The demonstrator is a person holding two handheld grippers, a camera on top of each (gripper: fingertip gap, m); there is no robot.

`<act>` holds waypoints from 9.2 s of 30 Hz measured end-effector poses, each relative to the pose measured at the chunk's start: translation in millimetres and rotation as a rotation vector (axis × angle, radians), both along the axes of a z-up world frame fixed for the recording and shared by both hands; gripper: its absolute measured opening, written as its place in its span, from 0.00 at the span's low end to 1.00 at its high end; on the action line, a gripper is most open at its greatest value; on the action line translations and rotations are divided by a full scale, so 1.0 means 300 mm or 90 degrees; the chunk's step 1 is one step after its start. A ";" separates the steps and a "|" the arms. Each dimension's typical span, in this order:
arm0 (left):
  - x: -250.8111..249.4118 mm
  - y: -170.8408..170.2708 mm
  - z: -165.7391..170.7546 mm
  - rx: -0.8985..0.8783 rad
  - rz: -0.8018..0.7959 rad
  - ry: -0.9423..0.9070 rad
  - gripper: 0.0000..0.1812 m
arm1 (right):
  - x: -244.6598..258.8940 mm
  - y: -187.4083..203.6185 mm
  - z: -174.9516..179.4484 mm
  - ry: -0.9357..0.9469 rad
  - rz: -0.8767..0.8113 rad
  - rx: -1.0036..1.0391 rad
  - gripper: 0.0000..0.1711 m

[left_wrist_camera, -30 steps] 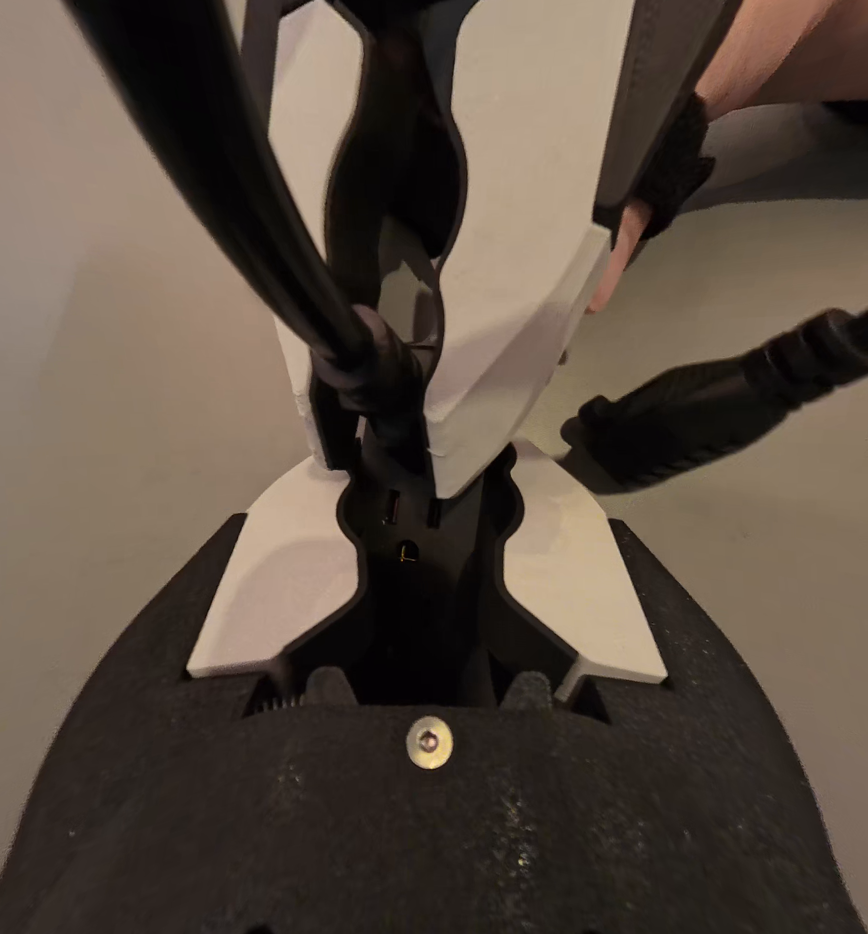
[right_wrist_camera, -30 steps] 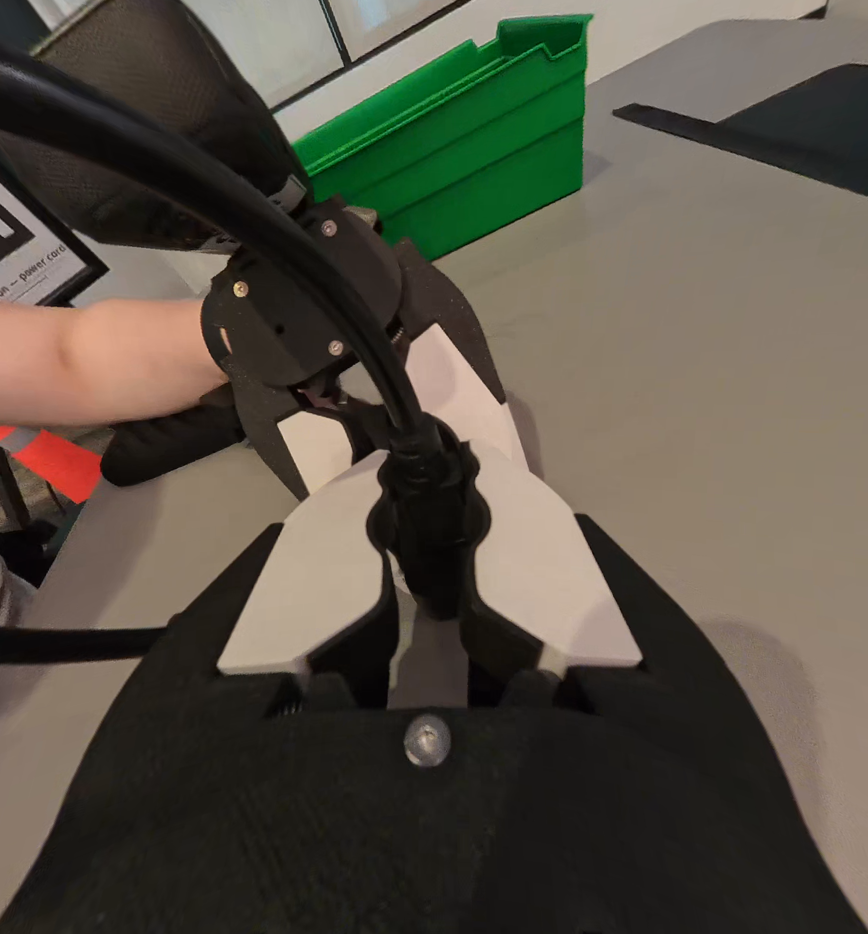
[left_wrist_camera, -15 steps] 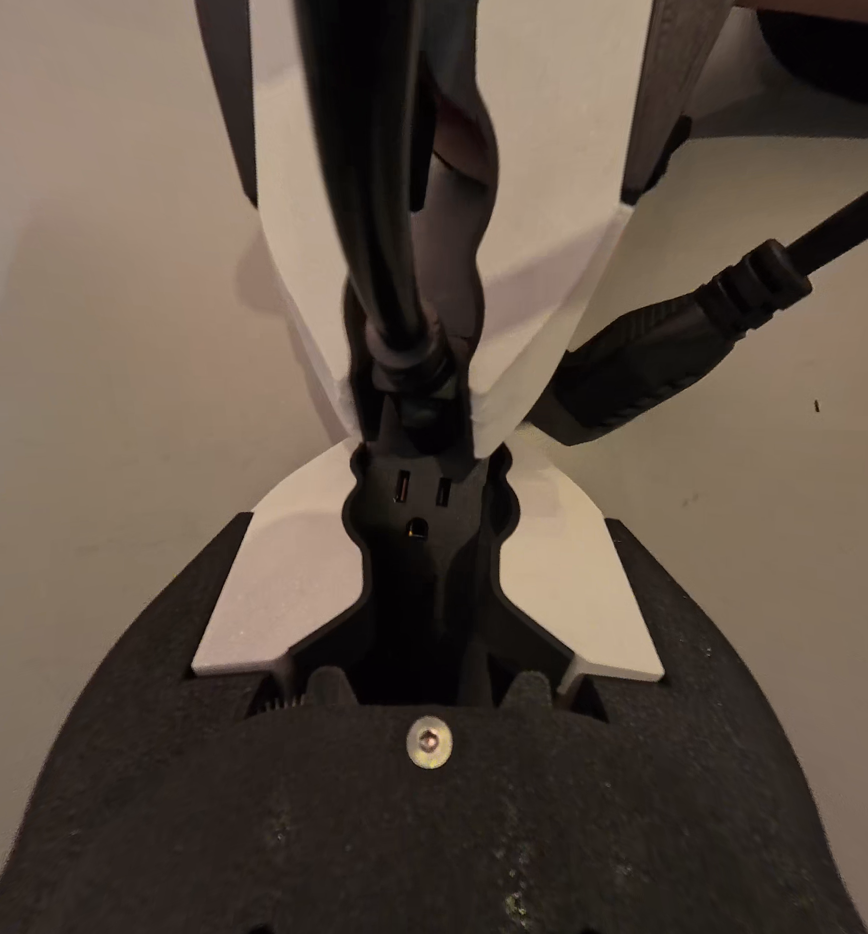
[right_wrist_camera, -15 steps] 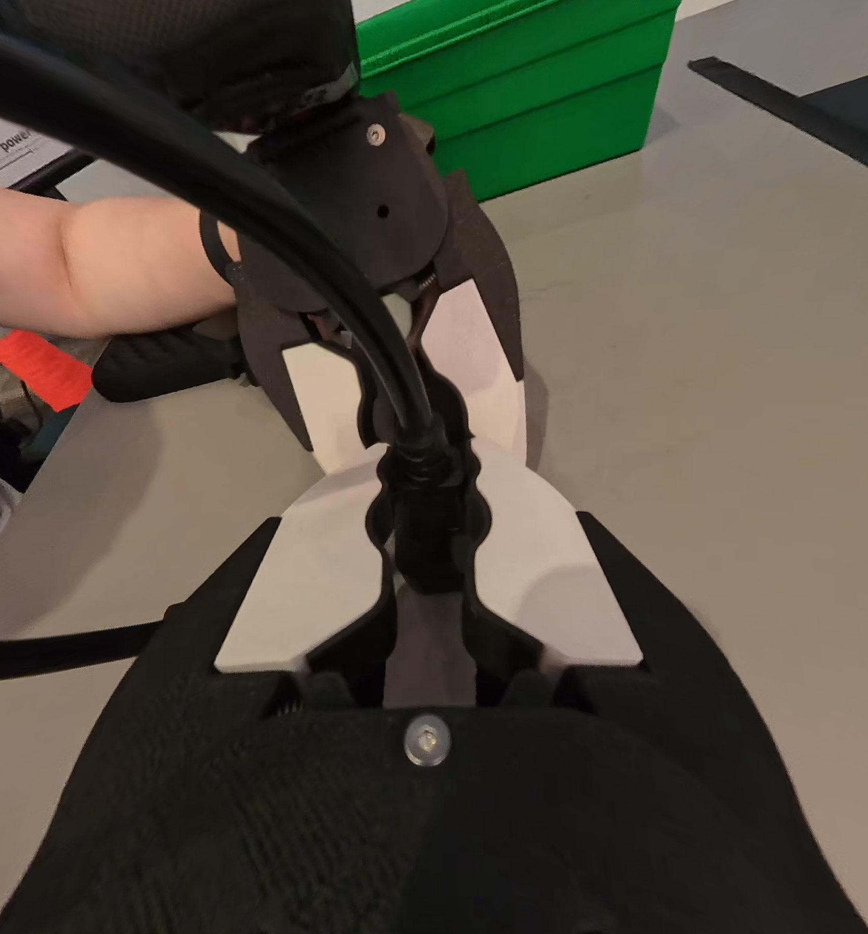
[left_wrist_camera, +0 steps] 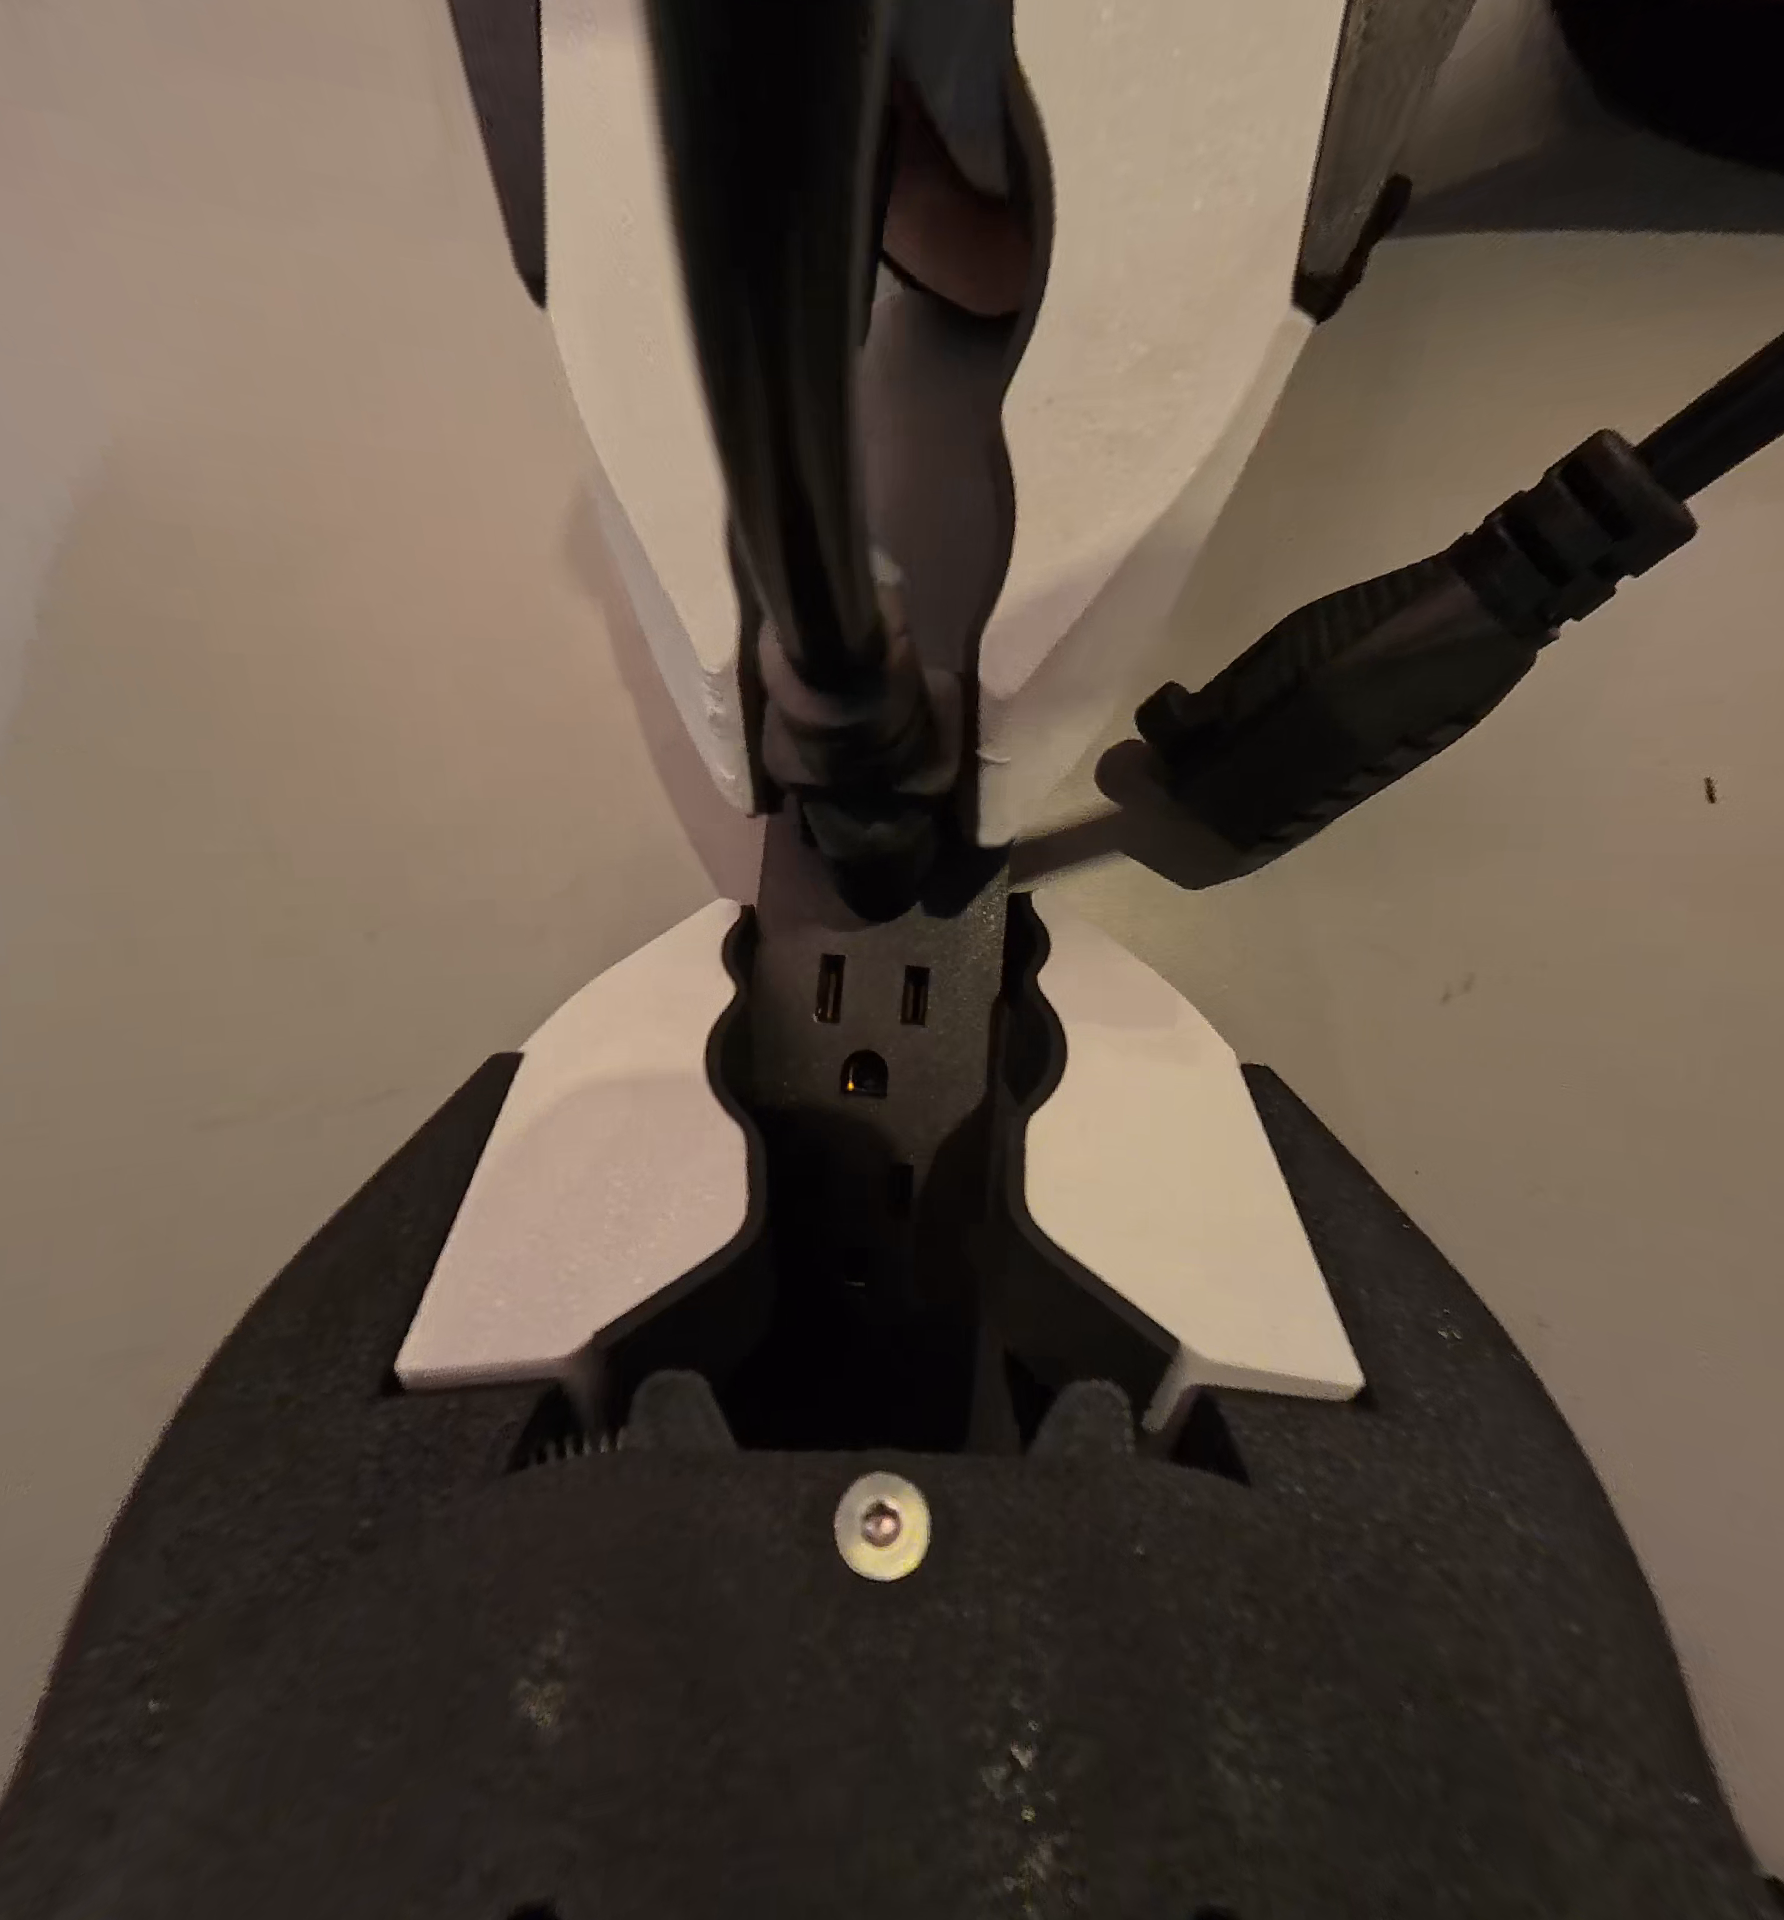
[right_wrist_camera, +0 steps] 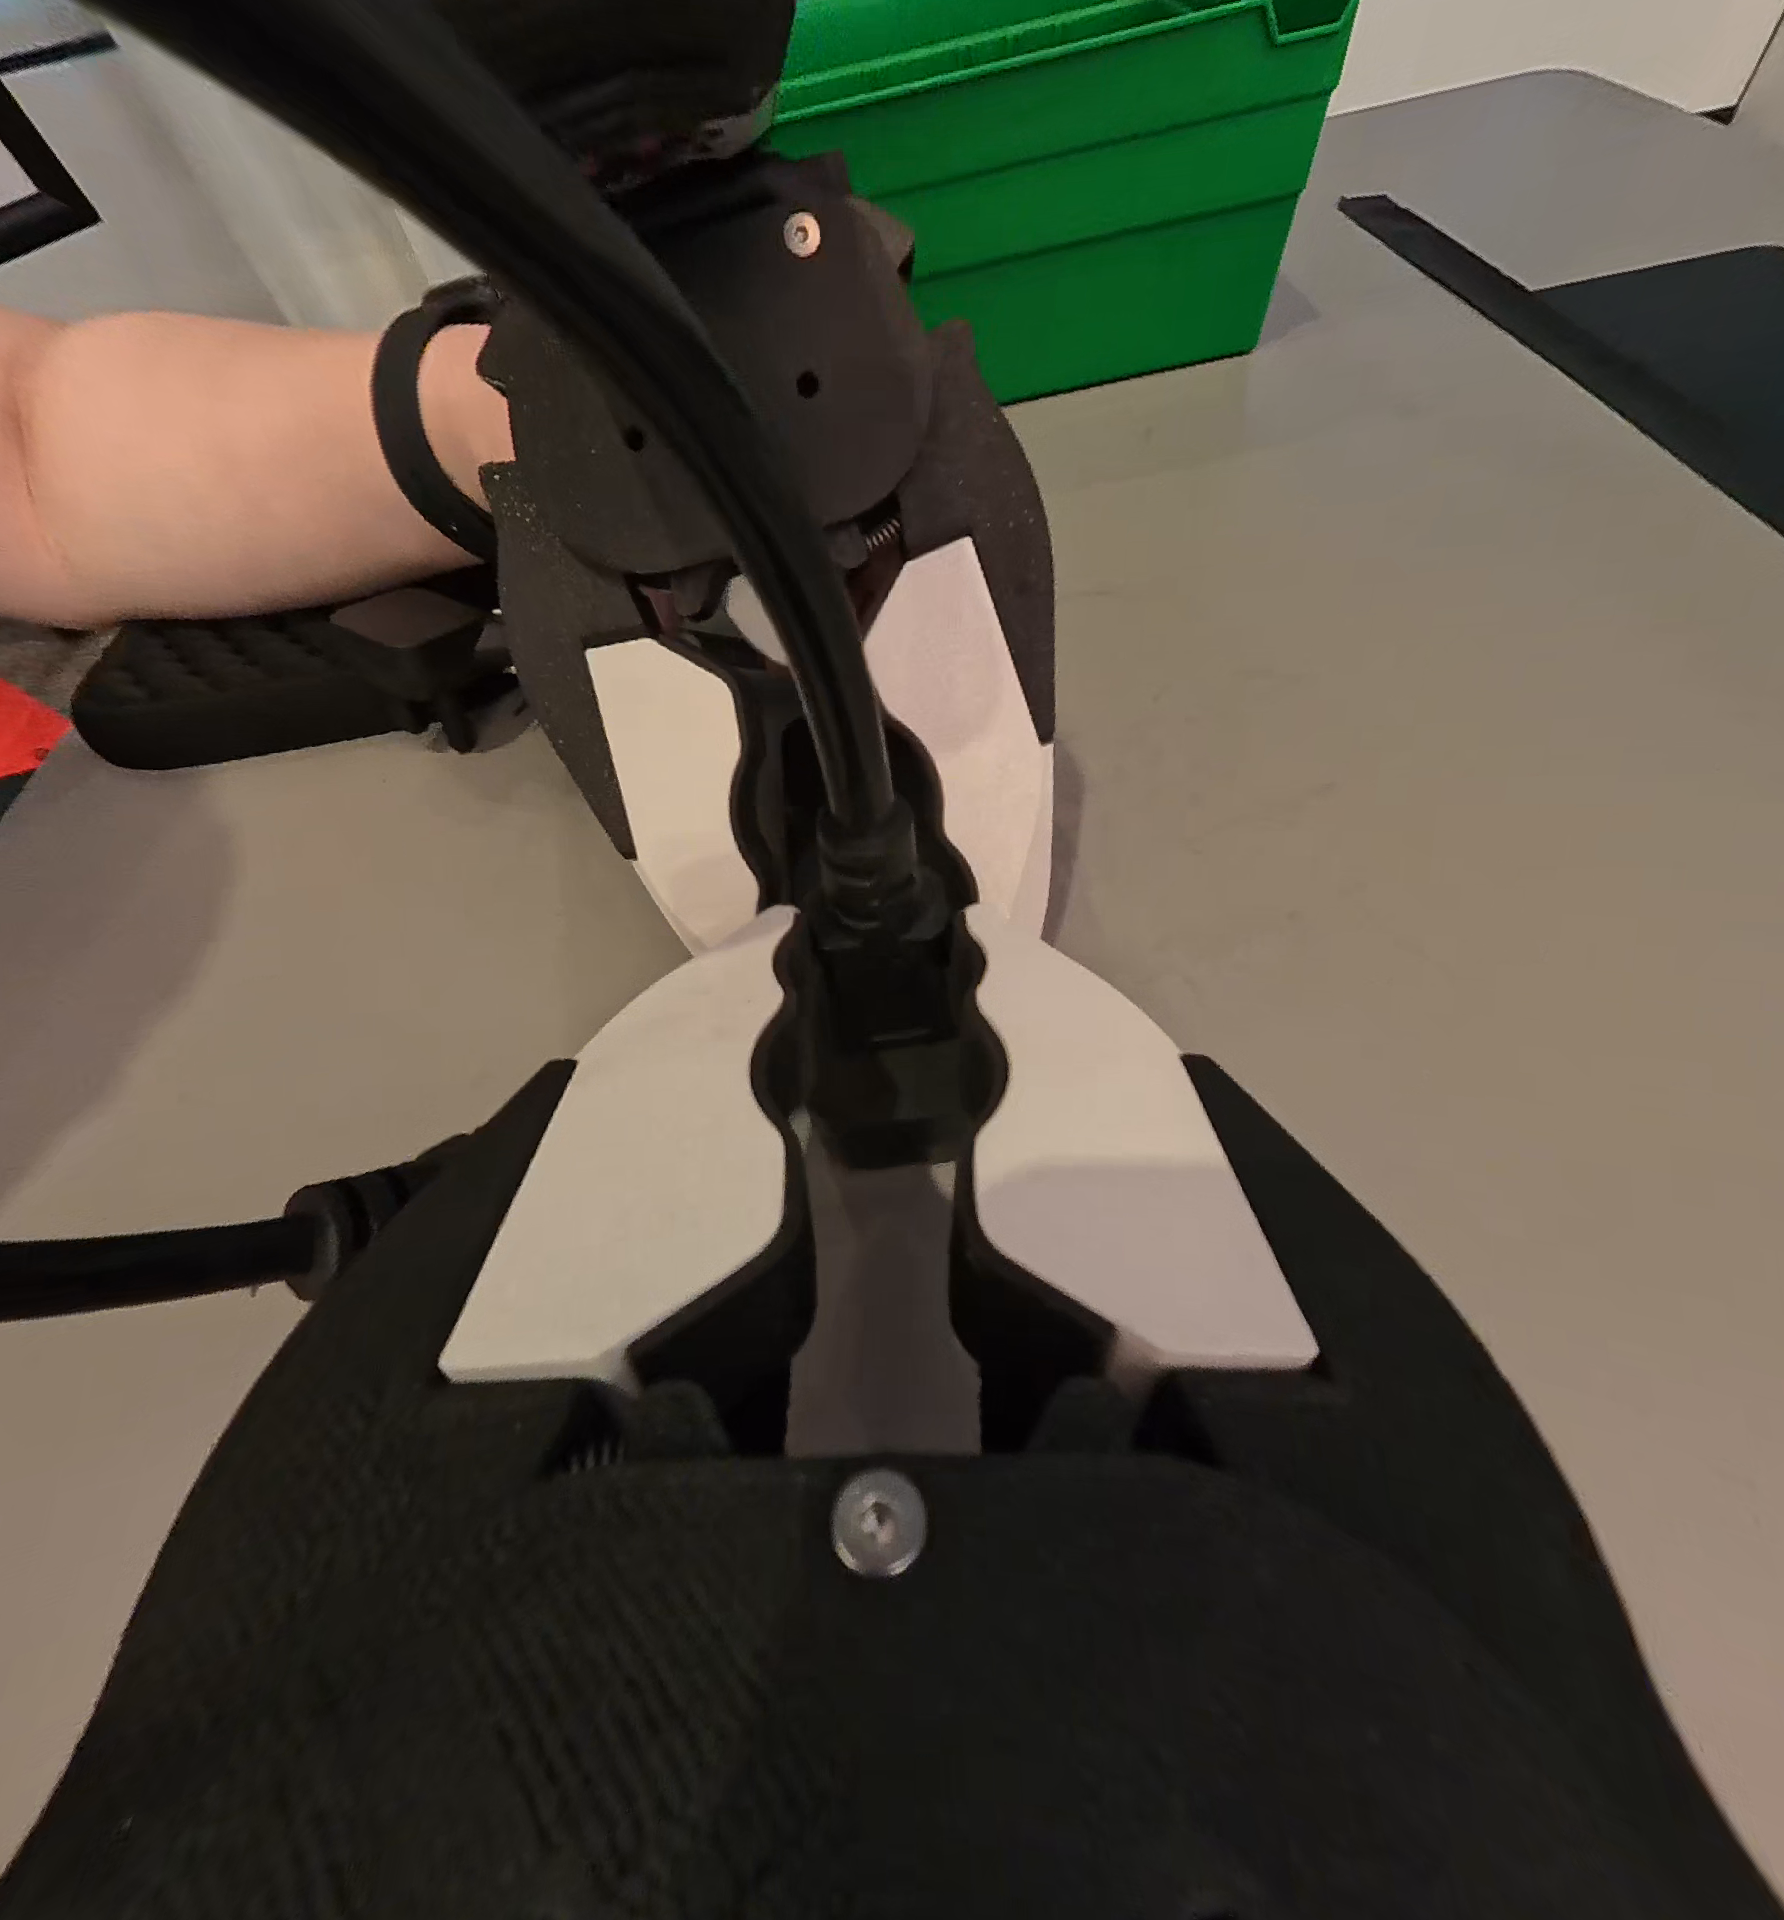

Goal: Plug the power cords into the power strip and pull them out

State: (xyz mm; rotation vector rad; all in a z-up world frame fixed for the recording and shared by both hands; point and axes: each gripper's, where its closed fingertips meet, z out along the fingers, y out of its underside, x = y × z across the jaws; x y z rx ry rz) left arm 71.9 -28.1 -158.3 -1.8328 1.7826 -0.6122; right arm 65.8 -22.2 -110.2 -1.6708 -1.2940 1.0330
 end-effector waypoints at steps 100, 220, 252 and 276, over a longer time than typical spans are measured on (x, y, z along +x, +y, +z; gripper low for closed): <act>-0.010 -0.028 -0.001 -0.011 -0.051 -0.001 0.25 | -0.040 -0.024 0.064 -0.044 -0.042 0.143 0.09; 0.020 0.022 0.003 -0.010 0.033 -0.062 0.25 | 0.011 0.035 0.076 -0.240 -0.181 0.623 0.15; 0.039 0.037 0.006 -0.031 0.108 -0.068 0.25 | 0.031 0.046 0.084 -0.328 -0.196 0.684 0.13; 0.038 0.099 0.009 -0.028 0.213 -0.074 0.25 | 0.068 0.122 0.085 -0.043 -0.333 0.173 0.25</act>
